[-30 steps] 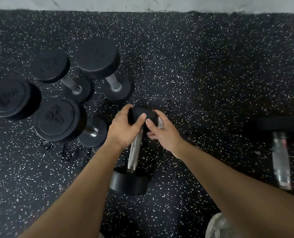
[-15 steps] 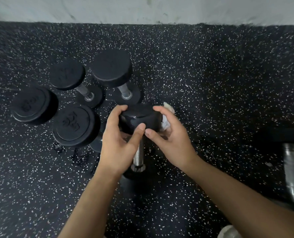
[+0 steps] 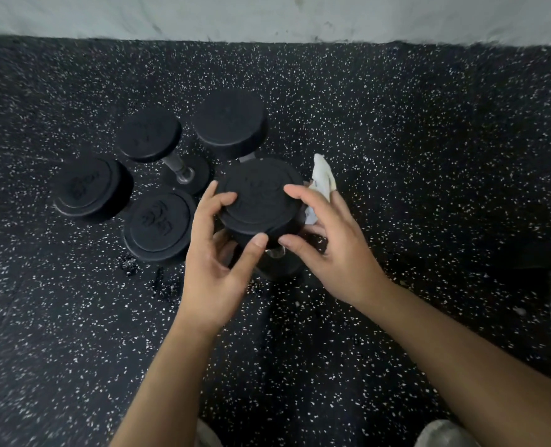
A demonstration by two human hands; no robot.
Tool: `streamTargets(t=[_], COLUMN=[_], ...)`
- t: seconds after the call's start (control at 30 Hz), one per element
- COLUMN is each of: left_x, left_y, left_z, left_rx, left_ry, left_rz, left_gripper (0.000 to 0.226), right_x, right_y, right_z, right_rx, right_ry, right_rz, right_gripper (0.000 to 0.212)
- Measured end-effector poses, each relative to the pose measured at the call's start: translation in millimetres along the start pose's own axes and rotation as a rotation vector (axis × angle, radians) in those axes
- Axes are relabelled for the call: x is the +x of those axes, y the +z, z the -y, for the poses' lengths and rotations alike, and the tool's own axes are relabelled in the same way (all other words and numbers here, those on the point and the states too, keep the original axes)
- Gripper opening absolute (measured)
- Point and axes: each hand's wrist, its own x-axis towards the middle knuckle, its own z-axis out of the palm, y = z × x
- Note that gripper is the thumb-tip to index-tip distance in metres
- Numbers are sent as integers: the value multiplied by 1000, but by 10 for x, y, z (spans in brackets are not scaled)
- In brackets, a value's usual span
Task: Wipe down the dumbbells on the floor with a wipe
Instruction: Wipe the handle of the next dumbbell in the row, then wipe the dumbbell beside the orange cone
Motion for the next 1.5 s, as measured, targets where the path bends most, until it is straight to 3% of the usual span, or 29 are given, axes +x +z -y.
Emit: streamTargets(t=[0.33, 0.57, 0.77, 0.93, 1.2, 1.5], left_x=[-307, -569, -932, -1250, -1771, -1811], left_y=[24, 209, 897, 1634, 2808, 3265], left_z=[-77, -314, -553, -490, -244, -280], left_rx=[129, 492, 523, 396, 355, 356], left_ry=[-30, -31, 21, -30, -19, -84], left_rz=[-18, -193, -154, -9, 454, 594], left_gripper=[67, 60, 53, 56, 55, 52], right_x=[-252, -609, -1143, -1630, -2164, -2605], right_y=[-105, -548, -1141, -1671, -2431, -2878], right_z=[34, -31, -151, -389, -661, -955], right_rx=[-143, -296, -325, -377, -471, -430], right_ry=[-13, 14, 101, 189, 283, 394], right_rz=[113, 127, 123, 55, -62, -193], right_gripper=[68, 50, 43, 37, 35, 30])
